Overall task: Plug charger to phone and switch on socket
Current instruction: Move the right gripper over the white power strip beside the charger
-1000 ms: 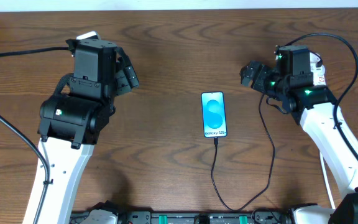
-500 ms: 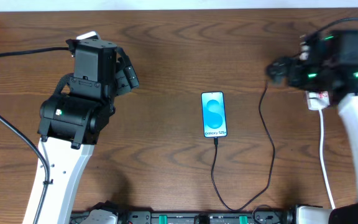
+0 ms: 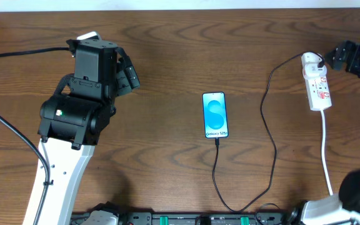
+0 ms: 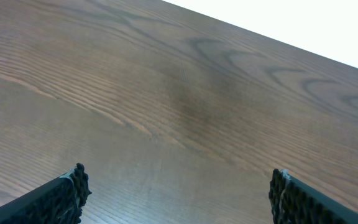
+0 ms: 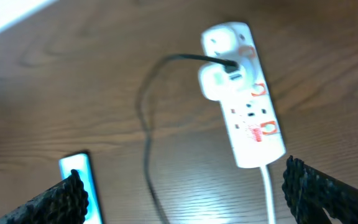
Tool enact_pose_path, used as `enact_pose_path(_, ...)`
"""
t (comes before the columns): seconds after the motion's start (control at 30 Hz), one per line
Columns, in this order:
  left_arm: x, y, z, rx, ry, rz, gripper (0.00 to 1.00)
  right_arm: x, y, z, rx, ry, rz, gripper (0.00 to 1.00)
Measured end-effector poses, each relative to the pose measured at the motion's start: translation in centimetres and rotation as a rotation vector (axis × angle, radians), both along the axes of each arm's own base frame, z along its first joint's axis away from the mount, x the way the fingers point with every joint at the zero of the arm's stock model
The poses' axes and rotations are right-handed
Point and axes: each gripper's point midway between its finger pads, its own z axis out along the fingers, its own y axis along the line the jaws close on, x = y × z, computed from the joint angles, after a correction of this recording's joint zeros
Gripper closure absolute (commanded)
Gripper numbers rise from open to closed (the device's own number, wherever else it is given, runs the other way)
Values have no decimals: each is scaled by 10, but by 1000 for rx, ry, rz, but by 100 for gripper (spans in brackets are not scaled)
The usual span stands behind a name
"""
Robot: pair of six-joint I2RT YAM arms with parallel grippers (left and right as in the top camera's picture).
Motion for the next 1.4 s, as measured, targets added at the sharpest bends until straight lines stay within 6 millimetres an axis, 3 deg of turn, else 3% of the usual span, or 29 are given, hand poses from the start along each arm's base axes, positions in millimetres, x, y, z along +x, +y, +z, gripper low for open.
enact_pose_path(0.2,0,0,0,0,0,0,6,15,-20,-70,5,115,82,1)
enact_pose_path(0.5,0,0,0,0,0,0,6,35,-32,-124,-20,146,138,1)
enact_pose_path(0.97,0,0,0,0,0,0,6,60,-38,-160,-19,106,161,1)
enact_pose_path(1.4,0,0,0,0,0,0,6,67,-20,-160,-6,95,201,1)
